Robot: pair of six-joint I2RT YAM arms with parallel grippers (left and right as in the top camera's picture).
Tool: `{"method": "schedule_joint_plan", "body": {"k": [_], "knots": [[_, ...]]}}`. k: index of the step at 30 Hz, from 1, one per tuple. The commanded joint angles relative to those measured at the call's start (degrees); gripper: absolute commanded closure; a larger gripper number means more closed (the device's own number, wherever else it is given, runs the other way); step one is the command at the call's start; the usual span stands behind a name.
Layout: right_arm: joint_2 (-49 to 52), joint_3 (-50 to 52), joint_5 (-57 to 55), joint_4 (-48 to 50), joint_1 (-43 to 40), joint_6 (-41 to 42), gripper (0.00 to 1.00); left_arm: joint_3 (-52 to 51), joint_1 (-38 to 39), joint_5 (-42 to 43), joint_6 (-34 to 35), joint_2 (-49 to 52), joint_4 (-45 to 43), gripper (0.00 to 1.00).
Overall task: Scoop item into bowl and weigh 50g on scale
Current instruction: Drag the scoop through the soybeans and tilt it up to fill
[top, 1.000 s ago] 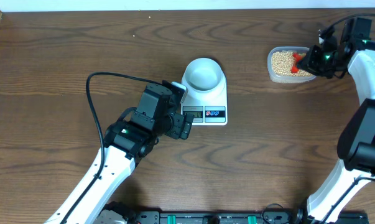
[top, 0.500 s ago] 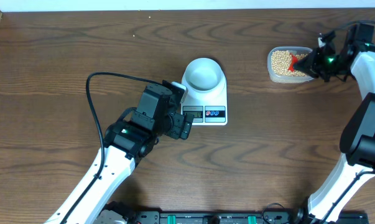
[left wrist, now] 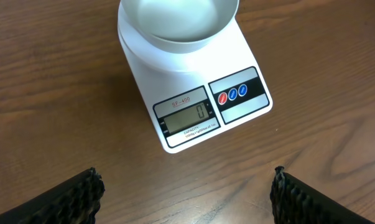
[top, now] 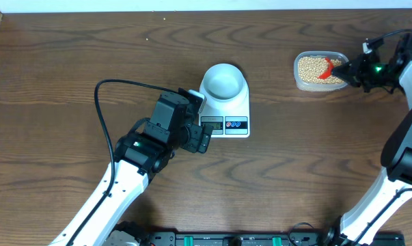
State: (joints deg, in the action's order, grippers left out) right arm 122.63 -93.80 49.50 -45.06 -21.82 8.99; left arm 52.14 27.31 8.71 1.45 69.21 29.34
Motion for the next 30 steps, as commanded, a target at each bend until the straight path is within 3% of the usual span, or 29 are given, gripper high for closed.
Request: {"method": "schedule_joint_plan", "body": {"k": [1,16,30], "knots": [[0.7,0.2,7.0,0.3,-1.0,-1.0,0.99,0.0,-0.2,0.3,-0.6,-0.4,-0.1,0.12],[0.7,0.2,12.7,-1.0,-3.7,-2.5,0.99,0.0,-0.2,0.3,-0.6,-0.4,-0.1,0.12],[0.7,0.2,23.1,-4.3,-5.1,-12.4,0.99,0.0,-0.2,0.3,-0.6,-0.4,0.0,0.12]]}}
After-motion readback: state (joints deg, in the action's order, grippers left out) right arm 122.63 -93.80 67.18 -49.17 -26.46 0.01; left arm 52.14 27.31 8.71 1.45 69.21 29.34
